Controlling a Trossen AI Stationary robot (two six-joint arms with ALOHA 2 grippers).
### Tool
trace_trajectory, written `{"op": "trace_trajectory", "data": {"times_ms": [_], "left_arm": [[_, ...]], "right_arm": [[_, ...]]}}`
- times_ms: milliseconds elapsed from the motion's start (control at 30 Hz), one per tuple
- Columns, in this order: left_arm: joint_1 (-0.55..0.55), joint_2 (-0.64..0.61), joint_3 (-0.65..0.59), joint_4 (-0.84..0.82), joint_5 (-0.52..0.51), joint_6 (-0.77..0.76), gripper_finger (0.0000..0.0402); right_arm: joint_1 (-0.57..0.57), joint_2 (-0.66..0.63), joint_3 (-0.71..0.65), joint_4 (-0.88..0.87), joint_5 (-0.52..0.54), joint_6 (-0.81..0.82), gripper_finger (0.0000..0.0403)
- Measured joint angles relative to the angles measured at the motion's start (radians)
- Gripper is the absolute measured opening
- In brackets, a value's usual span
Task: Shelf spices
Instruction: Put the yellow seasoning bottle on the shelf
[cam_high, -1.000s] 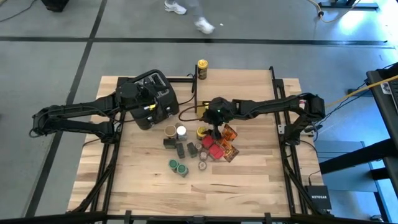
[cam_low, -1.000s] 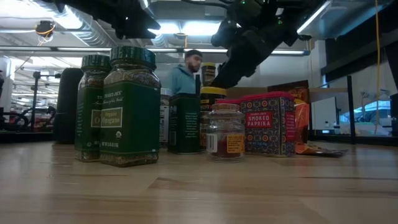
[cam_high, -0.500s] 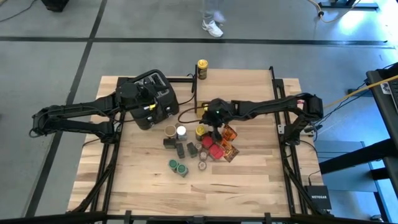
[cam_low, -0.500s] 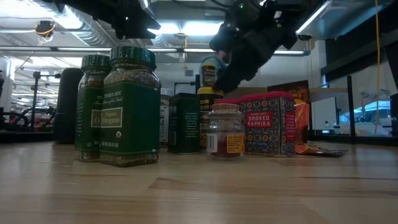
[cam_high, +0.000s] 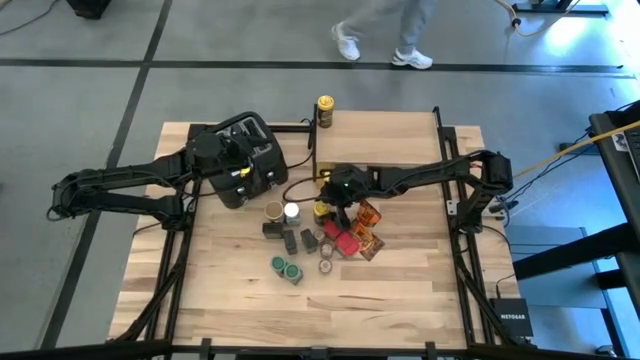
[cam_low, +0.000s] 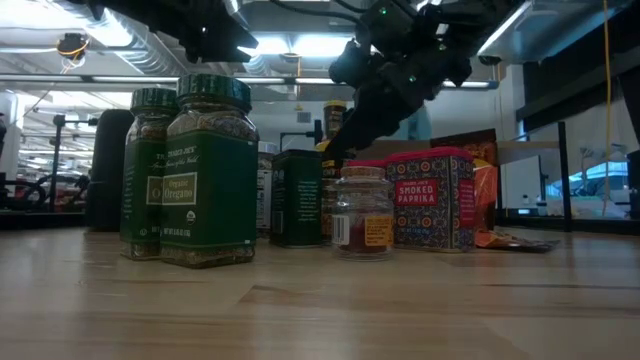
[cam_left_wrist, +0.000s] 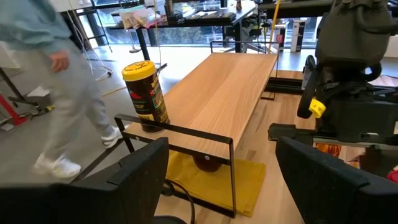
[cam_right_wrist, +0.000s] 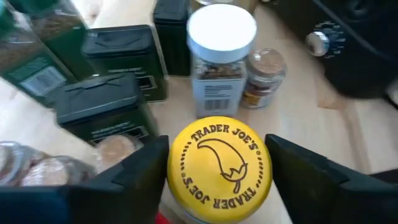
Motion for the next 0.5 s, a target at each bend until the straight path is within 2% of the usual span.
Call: {"op": "trace_trajectory", "data": {"times_ms": [100, 300, 500], "left_arm": [[0.0, 0.0, 0.0, 0.0, 0.0, 0.001, 0.029], [0.0, 0.0, 0.0, -0.002, 0.0, 0.001, 0.029], [0.0, 0.0, 0.0, -0.003, 0.0, -0.004, 0.029]], "right_arm": [[0.0, -0.005, 0.0, 0.001, 0.018, -0.017, 0.0228], [0.001, -0.062, 0.029, -0.055, 0.02, -0.025, 0.0228], [0.001, -0.136, 0.109, -0.197, 0.035, -0.031, 0.0236]]}}
